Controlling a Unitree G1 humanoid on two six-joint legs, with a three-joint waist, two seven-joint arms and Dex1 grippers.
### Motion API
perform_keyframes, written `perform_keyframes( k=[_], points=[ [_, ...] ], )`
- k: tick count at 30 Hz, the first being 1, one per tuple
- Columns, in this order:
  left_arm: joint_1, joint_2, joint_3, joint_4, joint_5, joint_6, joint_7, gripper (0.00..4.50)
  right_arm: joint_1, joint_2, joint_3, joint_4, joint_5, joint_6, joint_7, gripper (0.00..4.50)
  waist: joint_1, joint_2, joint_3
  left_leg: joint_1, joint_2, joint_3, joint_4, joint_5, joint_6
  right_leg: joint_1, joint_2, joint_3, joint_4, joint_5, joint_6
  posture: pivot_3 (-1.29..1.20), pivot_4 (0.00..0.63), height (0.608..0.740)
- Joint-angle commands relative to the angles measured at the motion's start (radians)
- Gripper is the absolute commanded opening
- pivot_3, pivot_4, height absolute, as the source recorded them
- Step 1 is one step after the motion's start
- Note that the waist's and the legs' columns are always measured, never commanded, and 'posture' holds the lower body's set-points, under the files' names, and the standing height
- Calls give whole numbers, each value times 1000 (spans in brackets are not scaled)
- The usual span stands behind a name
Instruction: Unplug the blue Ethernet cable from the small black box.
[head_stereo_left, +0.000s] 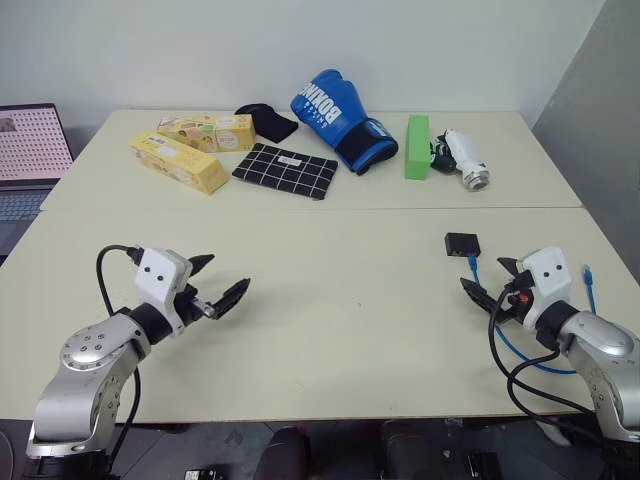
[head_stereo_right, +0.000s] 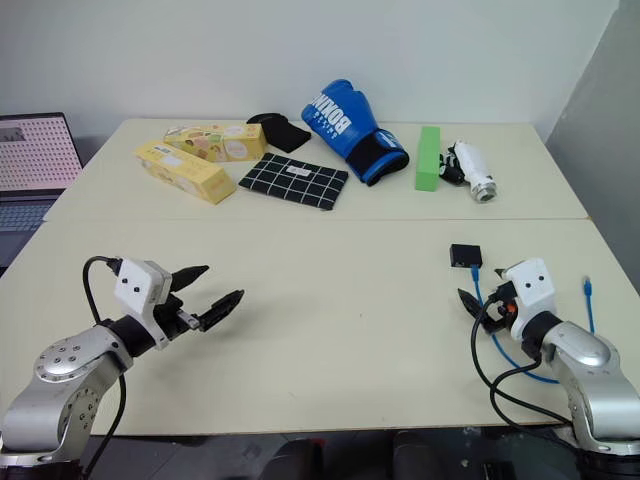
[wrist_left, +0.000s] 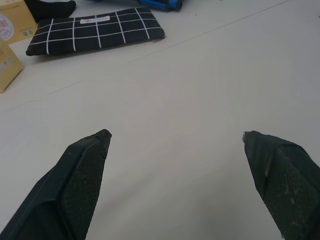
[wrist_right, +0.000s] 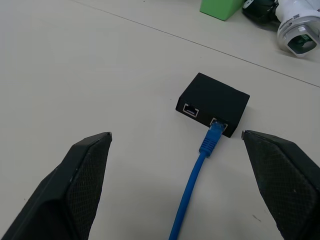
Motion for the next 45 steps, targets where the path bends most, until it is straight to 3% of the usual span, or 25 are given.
perform_keyframes(
  k=[1,14,21,31,40,45],
  points=[
    [12,11,24,-54,-13,-17,-17,4500,-9,-14,-25,-11,11,-13,6,4416,0,0,0,0,0,0,0,0,0,0,0,0,0,0,0,0,150,740],
    [-4,11,0,-69,-7,2,-19,4500,-4,-19,-43,-18,-2,8,-27,4416,0,0,0,0,0,0,0,0,0,0,0,0,0,0,0,0,150,740],
    [-88,30,-18,-45,-66,-5,-125,4500,3,-2,-26,-30,-12,38,-76,4416,0,0,0,0,0,2,0,0,0,0,0,0,0,0,0,0,150,740],
    [-194,58,-118,-105,-229,124,-284,4500,-61,96,38,12,-72,116,-231,4416,-1,0,0,0,0,2,0,0,0,0,0,0,0,0,0,0,150,740],
    [-283,73,-207,-64,-201,116,-358,4500,-165,197,88,156,-155,135,-359,4416,-2,0,0,-1,-1,3,0,0,0,-1,2,0,0,0,0,0,150,740],
    [-280,70,-214,-61,-188,109,-359,4500,-184,228,71,182,-153,154,-386,3400,-2,0,0,0,-1,2,0,0,0,-1,2,1,0,0,0,0,150,740]
  ],
)
